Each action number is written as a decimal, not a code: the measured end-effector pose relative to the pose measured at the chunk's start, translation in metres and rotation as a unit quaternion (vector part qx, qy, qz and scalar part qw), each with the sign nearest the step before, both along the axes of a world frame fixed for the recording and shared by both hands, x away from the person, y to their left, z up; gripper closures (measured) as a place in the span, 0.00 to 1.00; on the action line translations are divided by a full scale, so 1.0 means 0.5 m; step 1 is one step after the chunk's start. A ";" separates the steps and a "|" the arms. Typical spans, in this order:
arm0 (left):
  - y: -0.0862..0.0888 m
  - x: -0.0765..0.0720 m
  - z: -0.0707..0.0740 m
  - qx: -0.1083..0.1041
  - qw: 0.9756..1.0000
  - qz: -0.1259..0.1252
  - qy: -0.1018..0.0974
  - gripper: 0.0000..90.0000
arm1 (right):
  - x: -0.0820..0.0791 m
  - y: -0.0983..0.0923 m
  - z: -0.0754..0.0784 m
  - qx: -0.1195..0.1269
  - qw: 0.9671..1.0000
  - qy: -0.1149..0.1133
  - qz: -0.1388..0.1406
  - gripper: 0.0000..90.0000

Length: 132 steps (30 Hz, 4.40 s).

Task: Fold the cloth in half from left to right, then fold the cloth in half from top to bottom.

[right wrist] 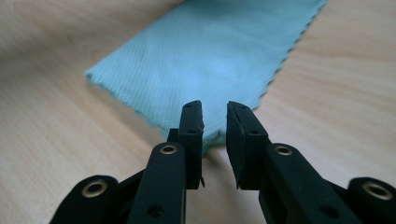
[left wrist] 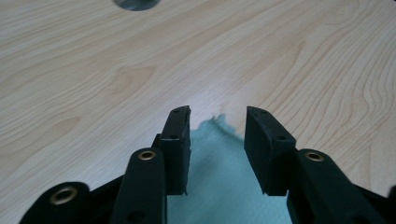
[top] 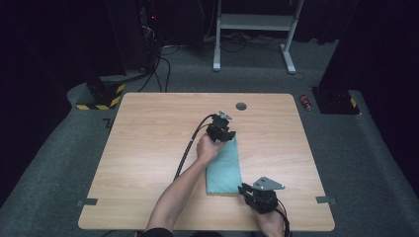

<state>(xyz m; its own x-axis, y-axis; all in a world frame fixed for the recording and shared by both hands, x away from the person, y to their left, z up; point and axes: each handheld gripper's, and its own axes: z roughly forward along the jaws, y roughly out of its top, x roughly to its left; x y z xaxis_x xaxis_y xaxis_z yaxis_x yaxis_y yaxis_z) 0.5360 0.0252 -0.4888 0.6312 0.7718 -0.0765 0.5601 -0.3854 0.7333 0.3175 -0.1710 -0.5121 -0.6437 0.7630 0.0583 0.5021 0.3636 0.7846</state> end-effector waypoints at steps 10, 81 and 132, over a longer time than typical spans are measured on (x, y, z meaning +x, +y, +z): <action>0.084 -0.042 -0.013 0.014 0.999 0.029 -0.002 0.63 | 0.040 0.000 0.050 0.003 0.999 -0.012 0.035 0.84; 0.139 -0.394 -0.064 0.046 0.997 -0.040 -0.041 0.49 | 0.198 0.037 -0.005 -0.068 0.997 0.042 0.012 0.73; 0.147 -0.053 -0.051 -0.004 0.993 0.109 0.038 0.48 | 0.370 0.062 -0.002 -0.051 0.993 0.061 -0.088 0.76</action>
<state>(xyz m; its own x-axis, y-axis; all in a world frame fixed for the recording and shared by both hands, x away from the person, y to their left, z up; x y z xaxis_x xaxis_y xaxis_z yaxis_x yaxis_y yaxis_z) 0.5096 0.0988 -0.5141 0.4418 0.8885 -0.1241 0.6827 -0.2433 0.6890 0.5028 -0.1402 -0.5130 -0.4927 0.8690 0.0445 0.6536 0.3359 0.6783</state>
